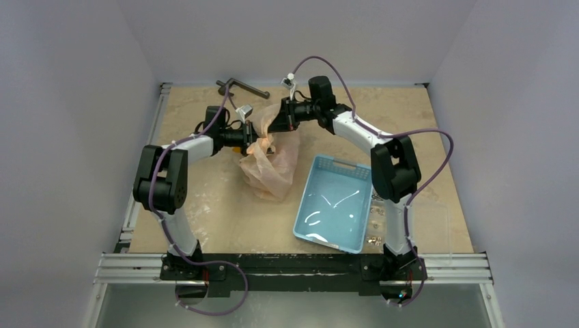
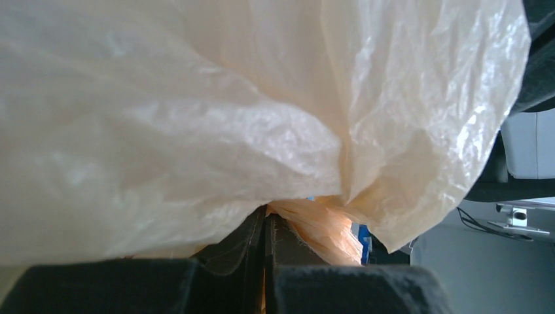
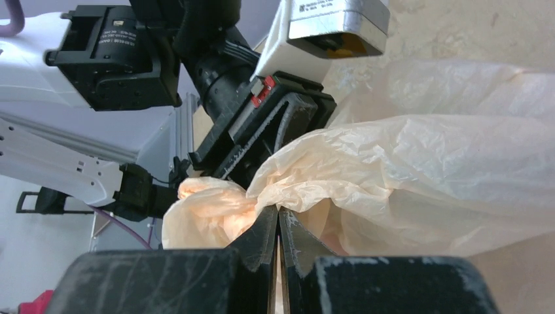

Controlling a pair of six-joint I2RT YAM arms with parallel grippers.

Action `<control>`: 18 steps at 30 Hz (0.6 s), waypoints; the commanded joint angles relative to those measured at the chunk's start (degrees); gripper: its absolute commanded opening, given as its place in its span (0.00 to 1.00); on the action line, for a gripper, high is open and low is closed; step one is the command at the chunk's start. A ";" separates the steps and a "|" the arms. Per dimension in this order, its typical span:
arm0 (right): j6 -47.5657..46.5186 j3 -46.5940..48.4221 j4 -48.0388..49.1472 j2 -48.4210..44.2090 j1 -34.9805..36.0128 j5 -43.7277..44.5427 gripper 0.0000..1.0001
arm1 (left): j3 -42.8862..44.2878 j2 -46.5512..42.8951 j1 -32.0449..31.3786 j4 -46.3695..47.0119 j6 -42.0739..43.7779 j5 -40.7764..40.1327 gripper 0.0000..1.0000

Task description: Place the fake fruits into the plastic bag and tie a complex knot

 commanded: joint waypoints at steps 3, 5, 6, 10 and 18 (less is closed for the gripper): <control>3.59 -1.53 8.99 -2.04 2.38 0.64 0.00 | 2.38 -1.80 -0.62 1.07 0.91 1.43 0.00; 3.74 -3.71 10.36 -2.97 3.22 0.74 0.00 | 2.51 -1.58 -0.80 1.34 0.85 1.73 0.00; 3.95 -4.11 10.79 -3.04 3.52 0.89 0.00 | 2.49 -1.50 -0.93 1.30 0.97 1.74 0.00; 5.77 -3.55 13.84 -2.26 4.01 1.85 0.00 | 1.73 -1.06 -1.42 2.15 0.26 1.37 0.00; 10.23 -0.43 18.27 0.44 4.81 0.89 0.00 | 2.18 -0.50 -1.86 3.02 -0.62 1.38 0.00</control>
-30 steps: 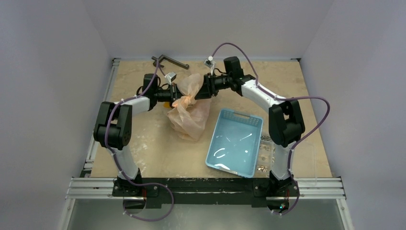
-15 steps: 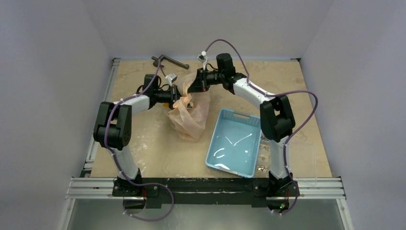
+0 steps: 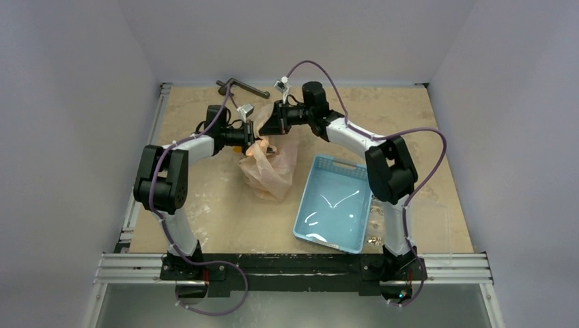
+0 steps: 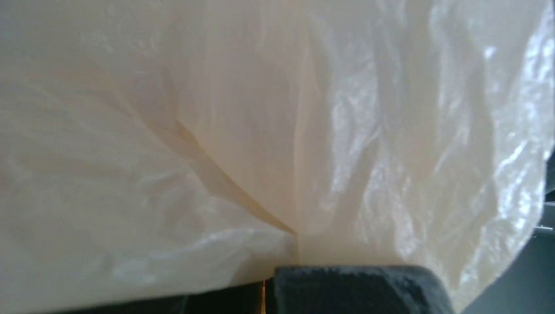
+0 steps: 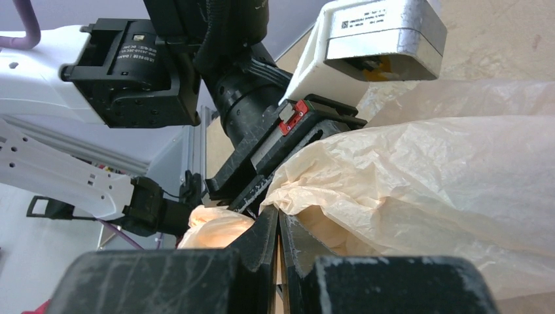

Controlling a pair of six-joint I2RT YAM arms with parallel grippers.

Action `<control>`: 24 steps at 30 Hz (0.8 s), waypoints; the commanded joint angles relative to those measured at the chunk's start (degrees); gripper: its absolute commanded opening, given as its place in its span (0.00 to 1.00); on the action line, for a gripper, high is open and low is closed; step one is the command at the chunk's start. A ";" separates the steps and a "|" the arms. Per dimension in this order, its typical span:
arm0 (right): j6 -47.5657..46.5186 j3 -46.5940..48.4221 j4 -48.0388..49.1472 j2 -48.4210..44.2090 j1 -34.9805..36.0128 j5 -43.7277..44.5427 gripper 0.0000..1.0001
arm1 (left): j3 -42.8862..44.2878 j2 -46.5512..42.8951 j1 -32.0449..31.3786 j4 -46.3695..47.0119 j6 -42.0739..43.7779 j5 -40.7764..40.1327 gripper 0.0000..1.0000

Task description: Place the fake fruits into the plastic bag and tie a complex knot

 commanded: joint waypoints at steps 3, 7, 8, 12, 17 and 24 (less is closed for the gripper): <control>-0.59 3.96 0.60 -0.60 0.26 -3.44 0.21 | 2.03 -0.60 -1.06 2.80 -1.13 1.01 0.00; -2.93 0.35 -4.75 -5.94 -4.00 -4.86 0.59 | 1.88 -0.38 -0.64 5.04 -3.01 0.70 0.00; -4.43 0.06 -6.96 -7.17 -4.92 -4.80 0.64 | 1.91 -0.40 -0.60 5.25 -3.09 0.69 0.00; -9.85 0.05 -17.20 -11.01 -7.30 -3.76 0.73 | 2.17 -0.01 -0.59 5.45 -3.22 0.60 0.00; -16.27 -1.91 -25.99 -13.46 -9.01 -0.65 0.51 | 2.56 0.17 -0.59 5.79 -3.45 0.60 0.00; -22.39 -3.06 -31.23 -11.06 -6.68 3.37 0.18 | 2.13 -0.28 -0.68 5.68 -3.32 0.51 0.00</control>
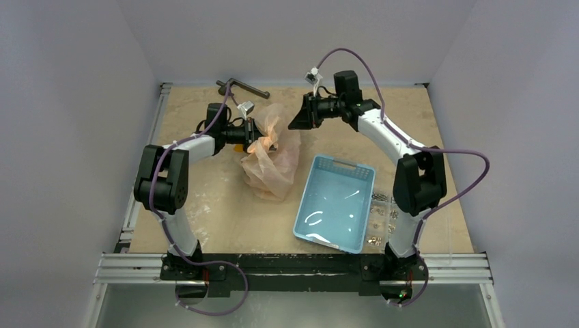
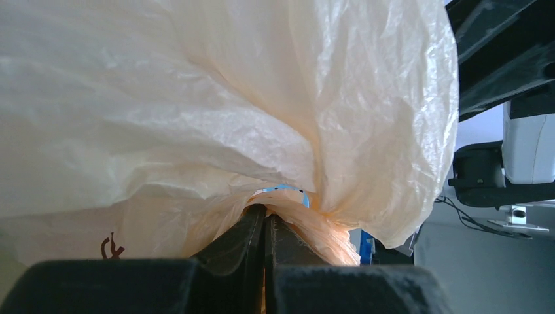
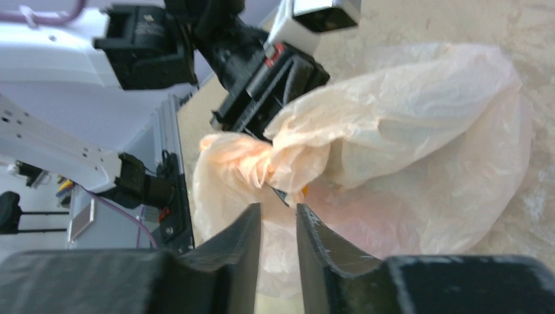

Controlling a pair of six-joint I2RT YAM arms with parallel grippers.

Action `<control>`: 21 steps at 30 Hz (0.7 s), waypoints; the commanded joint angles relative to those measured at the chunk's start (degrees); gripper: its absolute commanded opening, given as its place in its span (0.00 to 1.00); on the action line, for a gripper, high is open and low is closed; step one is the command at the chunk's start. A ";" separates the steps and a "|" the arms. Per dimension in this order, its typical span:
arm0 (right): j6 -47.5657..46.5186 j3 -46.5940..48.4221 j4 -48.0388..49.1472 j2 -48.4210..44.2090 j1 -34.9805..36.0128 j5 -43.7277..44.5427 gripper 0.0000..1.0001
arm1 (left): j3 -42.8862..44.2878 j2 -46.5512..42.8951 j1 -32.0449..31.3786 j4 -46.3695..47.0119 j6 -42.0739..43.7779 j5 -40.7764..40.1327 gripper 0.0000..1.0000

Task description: Place the fake fruits into the plastic bag and tie a complex knot

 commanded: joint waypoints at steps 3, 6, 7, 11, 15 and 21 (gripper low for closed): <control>-4.29 -0.37 -3.12 3.72 4.45 3.65 0.20 | 1.75 -0.26 -0.42 2.20 -0.13 0.84 0.00; -2.42 0.38 0.57 4.88 6.12 3.40 0.26 | 1.75 -0.35 -0.48 1.93 0.19 0.88 0.00; -1.46 0.36 2.12 5.35 6.49 3.12 0.27 | 1.67 -0.35 -0.48 1.93 0.22 0.89 0.00; -0.77 1.25 4.29 7.04 7.71 2.09 0.31 | 1.66 -0.34 -0.70 2.50 -0.04 0.97 0.00; 2.32 0.97 8.41 6.99 7.80 1.15 0.35 | 1.53 -0.50 -0.91 2.49 0.27 1.14 0.00; 4.00 1.23 10.81 7.82 7.69 -1.17 0.33 | 1.21 -0.68 -1.01 2.45 0.61 1.59 0.00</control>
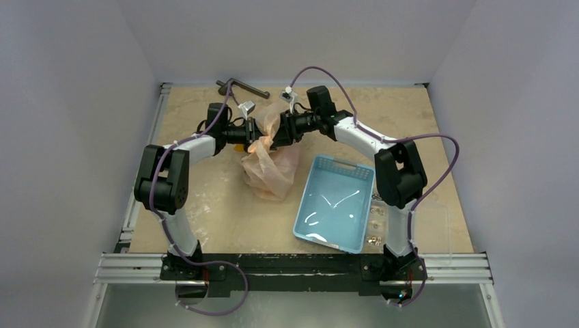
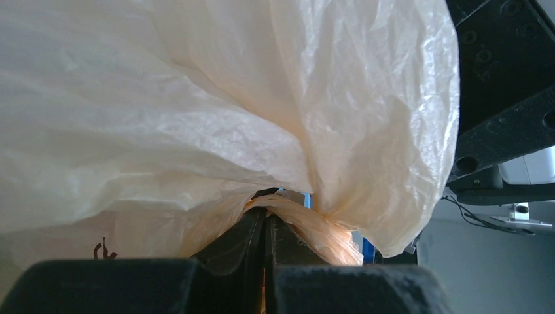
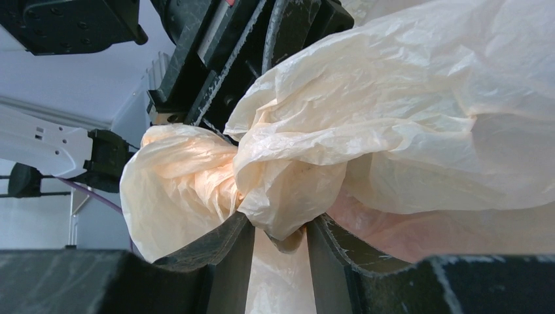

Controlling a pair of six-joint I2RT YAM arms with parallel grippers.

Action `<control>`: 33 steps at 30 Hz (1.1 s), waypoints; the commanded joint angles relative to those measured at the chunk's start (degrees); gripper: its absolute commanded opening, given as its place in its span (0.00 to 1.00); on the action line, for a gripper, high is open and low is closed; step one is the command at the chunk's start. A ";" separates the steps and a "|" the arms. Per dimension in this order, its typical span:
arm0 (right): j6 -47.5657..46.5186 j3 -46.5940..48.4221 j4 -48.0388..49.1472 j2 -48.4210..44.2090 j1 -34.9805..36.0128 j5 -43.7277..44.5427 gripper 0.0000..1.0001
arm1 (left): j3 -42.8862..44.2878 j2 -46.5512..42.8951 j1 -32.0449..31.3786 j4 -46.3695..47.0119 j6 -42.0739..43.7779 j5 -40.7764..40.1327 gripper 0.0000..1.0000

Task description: Place the fake fruits into the plastic bag and tie a complex knot

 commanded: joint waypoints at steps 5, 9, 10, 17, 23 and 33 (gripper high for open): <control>1.55 1.48 4.72 -0.07 0.26 -4.54 0.19 | 1.62 -0.74 -0.52 2.56 -0.06 1.61 0.00; -0.71 0.97 3.17 -0.69 0.27 -5.56 0.00 | 1.86 -1.00 -0.47 2.80 -0.04 1.88 0.00; -1.00 0.94 3.06 -0.89 0.28 -5.87 0.00 | 1.78 -1.26 -0.32 2.34 0.58 1.66 0.00; -4.30 1.52 -0.02 -1.82 -0.07 -3.15 0.00 | 0.40 -6.43 3.83 -7.73 8.20 -4.47 0.39; -5.23 1.66 -0.73 -1.84 0.00 -2.62 0.00 | 2.03 -13.53 10.50 -22.61 19.07 -8.23 0.57; 0.01 -0.25 4.63 -2.87 0.34 -1.00 0.00 | 7.26 -18.06 14.94 -44.42 35.87 -0.74 0.55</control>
